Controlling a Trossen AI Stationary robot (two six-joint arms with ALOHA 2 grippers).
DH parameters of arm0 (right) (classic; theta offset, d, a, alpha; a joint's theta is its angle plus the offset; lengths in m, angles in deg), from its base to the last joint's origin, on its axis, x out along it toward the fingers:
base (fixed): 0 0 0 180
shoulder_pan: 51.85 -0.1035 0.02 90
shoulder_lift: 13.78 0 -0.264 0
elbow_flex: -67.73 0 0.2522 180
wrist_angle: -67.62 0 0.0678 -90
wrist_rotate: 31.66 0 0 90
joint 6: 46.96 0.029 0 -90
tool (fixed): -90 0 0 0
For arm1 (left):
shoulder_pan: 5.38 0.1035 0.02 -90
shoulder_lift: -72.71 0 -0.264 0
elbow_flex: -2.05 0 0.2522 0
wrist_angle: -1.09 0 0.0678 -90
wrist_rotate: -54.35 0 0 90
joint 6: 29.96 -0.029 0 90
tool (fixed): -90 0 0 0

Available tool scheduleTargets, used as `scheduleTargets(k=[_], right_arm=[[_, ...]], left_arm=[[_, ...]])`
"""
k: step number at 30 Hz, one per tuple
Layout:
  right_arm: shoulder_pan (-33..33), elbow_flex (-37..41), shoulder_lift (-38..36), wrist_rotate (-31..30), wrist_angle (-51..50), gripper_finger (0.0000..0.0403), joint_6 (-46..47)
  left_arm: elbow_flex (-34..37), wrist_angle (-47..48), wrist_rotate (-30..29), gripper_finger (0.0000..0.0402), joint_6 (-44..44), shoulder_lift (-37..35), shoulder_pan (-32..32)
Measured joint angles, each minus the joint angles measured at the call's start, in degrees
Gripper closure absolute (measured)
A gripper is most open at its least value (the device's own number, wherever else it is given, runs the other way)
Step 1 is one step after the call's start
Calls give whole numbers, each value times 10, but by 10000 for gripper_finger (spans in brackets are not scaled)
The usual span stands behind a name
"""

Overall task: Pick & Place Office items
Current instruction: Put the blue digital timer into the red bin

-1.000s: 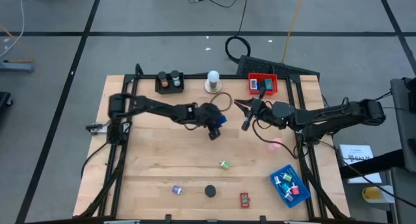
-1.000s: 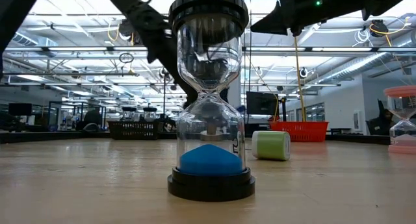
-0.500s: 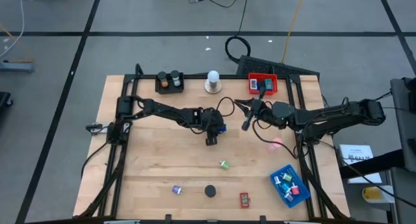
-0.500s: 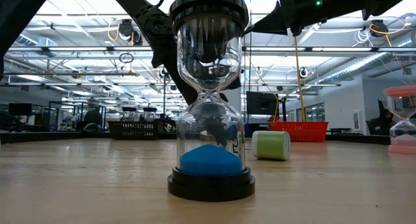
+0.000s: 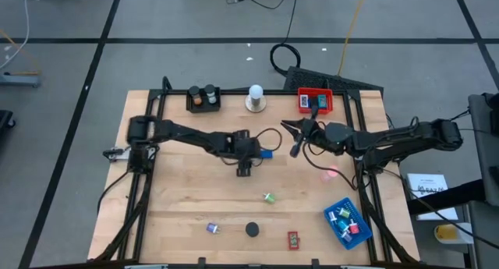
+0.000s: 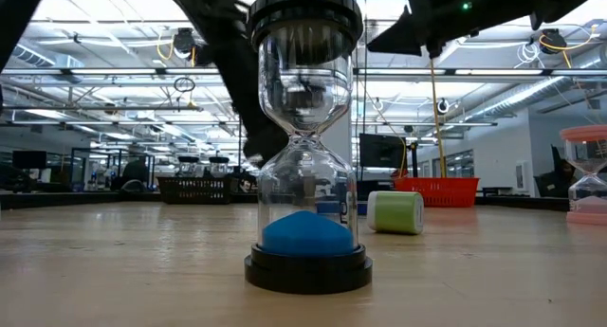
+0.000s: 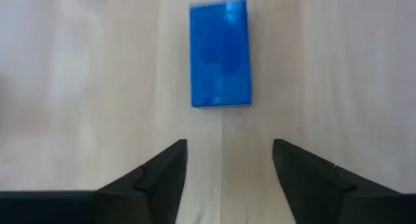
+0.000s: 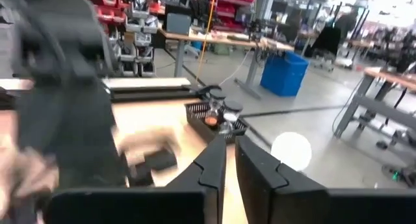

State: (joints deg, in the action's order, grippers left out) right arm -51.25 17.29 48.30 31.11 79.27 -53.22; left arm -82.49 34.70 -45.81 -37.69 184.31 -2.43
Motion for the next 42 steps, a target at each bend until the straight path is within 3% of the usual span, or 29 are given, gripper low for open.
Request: scheduleTargets(k=[2,5,11,15,17,23,28,34,42], right_arm=[[1,0,-5,0,-26,369,18],[2,0,-6,0,-64,365,55],[7,0,4,3,-99,364,111],[17,0,22,12,-103,364,137],[27,0,32,34,-107,364,151],[74,-33,77,110,-154,364,203],[97,-100,138,166,-278,364,233],[99,-167,212,170,-366,353,203],[94,-221,254,171,-403,280,172]], left_arm=[[38,-22,-2,200,5,-40,-6],[138,-127,36,248,42,-106,-9],[356,-438,45,325,129,-217,-13],[471,-653,19,359,152,-249,-12],[504,-713,19,374,158,-250,-7],[540,-748,23,396,169,-249,3],[558,-849,11,398,143,-232,-9],[555,-865,12,376,165,-228,-16],[555,-864,12,361,169,-228,-17]])
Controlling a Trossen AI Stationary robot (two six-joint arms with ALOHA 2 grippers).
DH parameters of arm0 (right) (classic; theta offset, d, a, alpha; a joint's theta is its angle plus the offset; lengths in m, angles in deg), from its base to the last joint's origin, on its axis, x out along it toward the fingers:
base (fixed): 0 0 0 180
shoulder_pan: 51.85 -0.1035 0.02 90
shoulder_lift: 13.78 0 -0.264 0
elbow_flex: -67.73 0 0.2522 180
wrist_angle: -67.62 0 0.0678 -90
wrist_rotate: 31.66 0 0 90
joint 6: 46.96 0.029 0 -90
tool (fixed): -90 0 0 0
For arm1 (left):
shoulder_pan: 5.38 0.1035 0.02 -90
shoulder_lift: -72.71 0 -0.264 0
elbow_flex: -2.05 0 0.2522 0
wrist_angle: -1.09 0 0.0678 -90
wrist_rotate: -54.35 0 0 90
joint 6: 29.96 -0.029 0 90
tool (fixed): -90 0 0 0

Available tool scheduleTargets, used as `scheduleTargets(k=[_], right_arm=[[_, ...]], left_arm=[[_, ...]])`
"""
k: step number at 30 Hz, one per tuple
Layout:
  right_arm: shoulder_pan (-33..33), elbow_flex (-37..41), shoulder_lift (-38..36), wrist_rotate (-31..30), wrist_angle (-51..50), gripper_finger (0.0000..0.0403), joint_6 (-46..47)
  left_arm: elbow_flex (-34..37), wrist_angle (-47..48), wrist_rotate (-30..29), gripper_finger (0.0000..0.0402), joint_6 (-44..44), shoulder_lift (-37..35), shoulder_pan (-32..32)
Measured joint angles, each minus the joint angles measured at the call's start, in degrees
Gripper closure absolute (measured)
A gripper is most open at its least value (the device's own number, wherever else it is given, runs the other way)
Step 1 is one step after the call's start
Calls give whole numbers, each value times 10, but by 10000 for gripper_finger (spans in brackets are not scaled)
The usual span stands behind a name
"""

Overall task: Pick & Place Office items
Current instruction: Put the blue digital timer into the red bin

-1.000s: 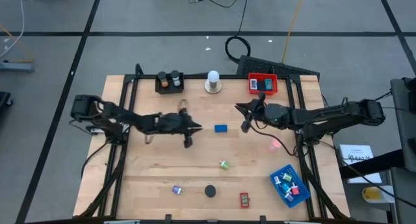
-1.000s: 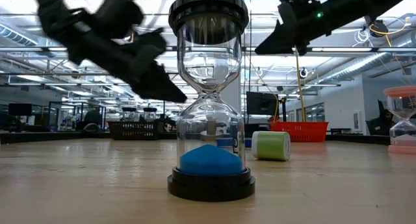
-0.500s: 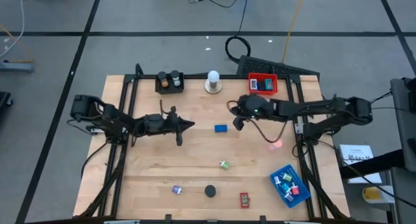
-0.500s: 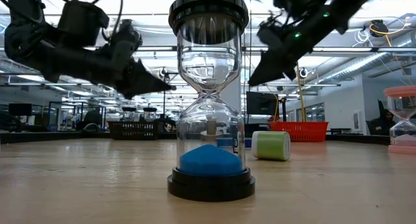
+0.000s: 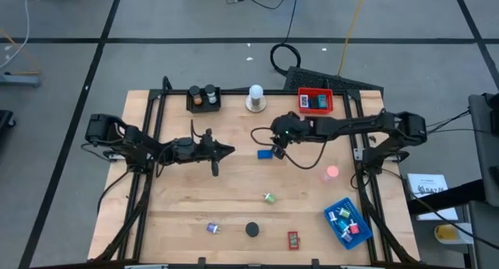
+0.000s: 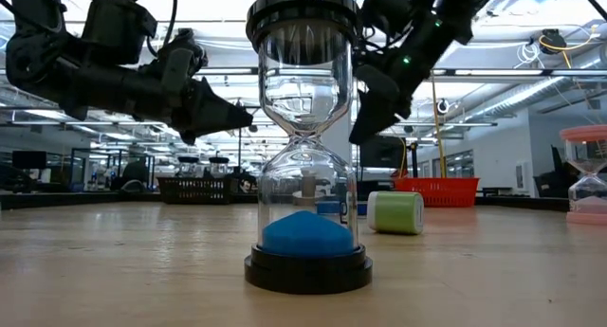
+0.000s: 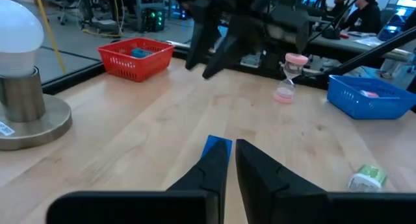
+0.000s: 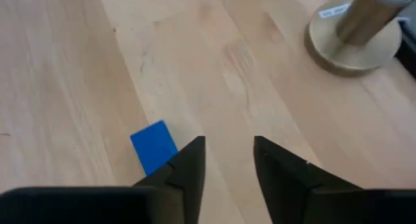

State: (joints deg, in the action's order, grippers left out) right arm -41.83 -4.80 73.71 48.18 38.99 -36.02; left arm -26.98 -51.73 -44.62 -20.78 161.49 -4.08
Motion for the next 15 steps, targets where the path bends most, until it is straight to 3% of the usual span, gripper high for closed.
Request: scheduleTargets(k=[9,15], right_arm=[[1,-66,4,0,-107,235,26],[-11,-65,26,2,-69,178,18]], left_arm=[[0,-1,0,360,0,0,0],[0,-1,0,360,0,0,0]])
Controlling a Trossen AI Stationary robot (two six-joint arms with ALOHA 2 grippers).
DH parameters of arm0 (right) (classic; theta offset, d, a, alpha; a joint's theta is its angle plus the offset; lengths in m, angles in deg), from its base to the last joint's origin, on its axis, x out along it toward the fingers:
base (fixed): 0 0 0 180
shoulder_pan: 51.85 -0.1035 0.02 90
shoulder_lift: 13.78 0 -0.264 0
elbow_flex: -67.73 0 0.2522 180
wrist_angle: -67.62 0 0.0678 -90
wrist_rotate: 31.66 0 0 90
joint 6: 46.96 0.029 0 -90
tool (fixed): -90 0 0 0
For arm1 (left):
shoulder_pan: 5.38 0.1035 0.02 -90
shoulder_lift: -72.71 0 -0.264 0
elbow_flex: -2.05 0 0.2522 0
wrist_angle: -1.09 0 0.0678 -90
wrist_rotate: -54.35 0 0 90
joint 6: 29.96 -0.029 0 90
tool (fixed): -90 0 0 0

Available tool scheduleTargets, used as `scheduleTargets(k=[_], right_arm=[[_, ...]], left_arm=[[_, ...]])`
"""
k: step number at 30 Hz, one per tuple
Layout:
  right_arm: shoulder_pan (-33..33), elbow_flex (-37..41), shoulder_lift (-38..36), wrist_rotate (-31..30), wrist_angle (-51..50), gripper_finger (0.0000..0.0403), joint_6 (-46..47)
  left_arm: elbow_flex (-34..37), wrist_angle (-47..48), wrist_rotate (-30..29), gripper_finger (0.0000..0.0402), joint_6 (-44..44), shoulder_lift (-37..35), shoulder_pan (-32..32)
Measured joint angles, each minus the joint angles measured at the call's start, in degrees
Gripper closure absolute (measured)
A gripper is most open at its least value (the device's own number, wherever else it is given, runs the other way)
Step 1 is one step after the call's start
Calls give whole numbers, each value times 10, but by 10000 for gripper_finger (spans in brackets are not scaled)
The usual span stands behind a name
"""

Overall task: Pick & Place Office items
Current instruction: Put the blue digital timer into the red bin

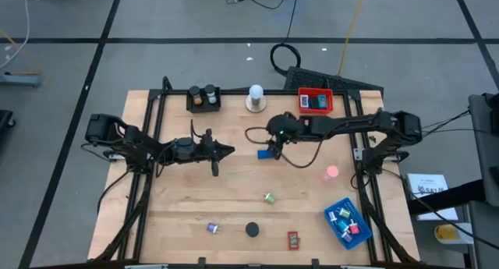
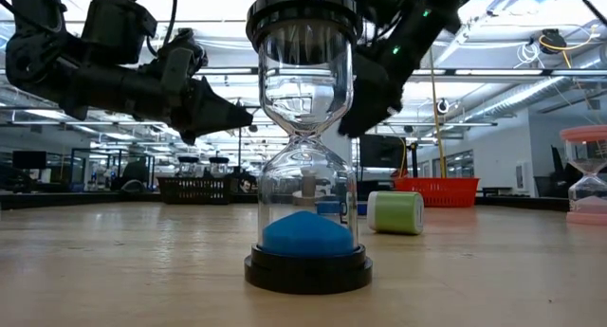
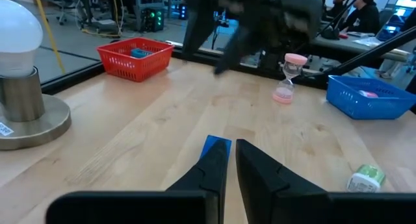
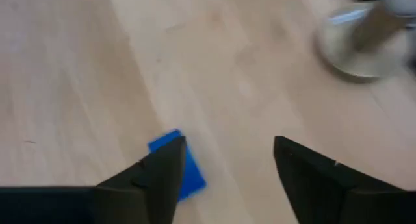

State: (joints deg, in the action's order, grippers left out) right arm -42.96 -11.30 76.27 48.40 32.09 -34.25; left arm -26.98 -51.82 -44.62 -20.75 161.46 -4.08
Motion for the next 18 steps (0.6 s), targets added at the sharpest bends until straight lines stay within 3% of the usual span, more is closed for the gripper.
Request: scheduleTargets(k=[6,10,14,18], right_arm=[[-4,-13,31,10,-3,107,6],[3,-39,31,8,-17,95,-3],[12,-82,47,18,-44,149,-32],[22,-144,86,57,-148,263,-47]], left_arm=[[0,0,0,360,0,0,0],[0,1,0,360,0,0,0],[0,1,0,360,0,0,0],[0,1,0,360,0,0,0]])
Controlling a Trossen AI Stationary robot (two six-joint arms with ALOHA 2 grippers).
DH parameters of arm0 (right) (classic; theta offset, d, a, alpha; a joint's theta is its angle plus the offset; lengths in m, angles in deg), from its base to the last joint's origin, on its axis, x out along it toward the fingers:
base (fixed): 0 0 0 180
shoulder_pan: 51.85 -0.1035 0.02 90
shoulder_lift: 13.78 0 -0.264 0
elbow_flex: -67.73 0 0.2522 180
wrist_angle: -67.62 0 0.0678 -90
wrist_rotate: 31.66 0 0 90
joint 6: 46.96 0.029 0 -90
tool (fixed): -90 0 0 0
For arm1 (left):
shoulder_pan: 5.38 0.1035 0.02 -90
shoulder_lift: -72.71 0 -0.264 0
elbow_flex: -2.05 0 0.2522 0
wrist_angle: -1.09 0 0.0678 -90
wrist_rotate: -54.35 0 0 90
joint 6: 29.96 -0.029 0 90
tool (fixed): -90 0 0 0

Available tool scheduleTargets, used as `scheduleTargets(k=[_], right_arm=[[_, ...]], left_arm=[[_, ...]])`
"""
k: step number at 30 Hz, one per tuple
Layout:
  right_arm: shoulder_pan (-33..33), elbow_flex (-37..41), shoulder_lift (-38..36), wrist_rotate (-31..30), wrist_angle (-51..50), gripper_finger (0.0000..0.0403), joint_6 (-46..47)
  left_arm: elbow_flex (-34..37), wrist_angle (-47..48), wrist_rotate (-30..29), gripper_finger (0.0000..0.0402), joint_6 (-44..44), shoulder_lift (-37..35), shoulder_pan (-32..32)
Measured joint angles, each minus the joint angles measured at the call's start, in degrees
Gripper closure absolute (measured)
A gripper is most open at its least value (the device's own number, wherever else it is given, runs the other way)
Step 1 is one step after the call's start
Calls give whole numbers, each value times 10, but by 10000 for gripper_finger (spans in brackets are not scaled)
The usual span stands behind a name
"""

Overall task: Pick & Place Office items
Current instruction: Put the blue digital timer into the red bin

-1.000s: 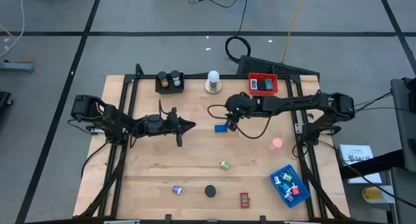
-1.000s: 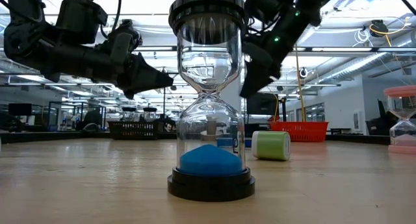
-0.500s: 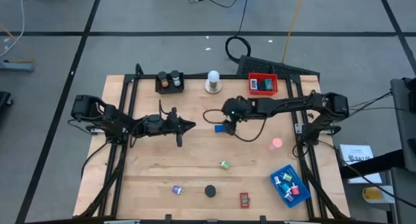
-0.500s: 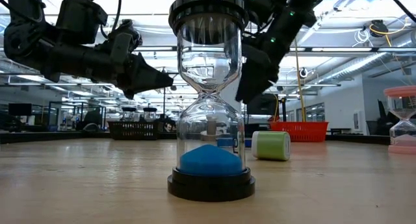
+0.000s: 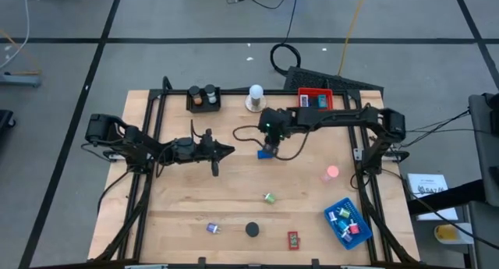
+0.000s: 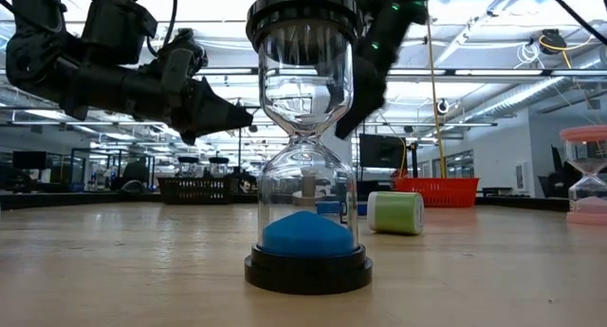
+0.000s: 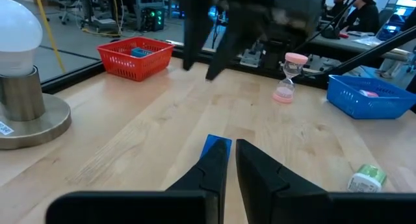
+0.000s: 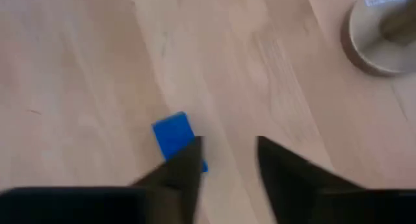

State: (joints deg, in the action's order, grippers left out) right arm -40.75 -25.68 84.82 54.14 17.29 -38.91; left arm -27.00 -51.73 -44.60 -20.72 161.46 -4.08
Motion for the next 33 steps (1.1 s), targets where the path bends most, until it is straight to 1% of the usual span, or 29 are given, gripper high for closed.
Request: scheduleTargets(k=[3,4,5,6,9,11,21,28,33], right_arm=[[7,-49,23,15,-52,359,-14],[9,-58,27,15,-77,380,-23],[10,-66,36,14,-104,390,-31],[10,-73,45,17,-118,390,-32],[13,-82,64,33,-146,368,-34],[12,-81,71,31,-172,353,-40],[12,-82,82,28,-145,282,-60],[12,-81,92,28,-160,223,-71],[7,-81,92,30,-148,175,-88]], left_arm=[[0,-1,0,360,0,0,0],[0,-1,0,360,0,0,0],[0,-1,0,360,0,0,0],[0,-1,0,360,0,0,0],[0,-1,0,360,0,0,0],[0,-1,0,360,0,0,0],[0,-4,0,360,0,0,0],[0,-5,0,360,0,0,0],[0,-5,0,360,0,0,0]])
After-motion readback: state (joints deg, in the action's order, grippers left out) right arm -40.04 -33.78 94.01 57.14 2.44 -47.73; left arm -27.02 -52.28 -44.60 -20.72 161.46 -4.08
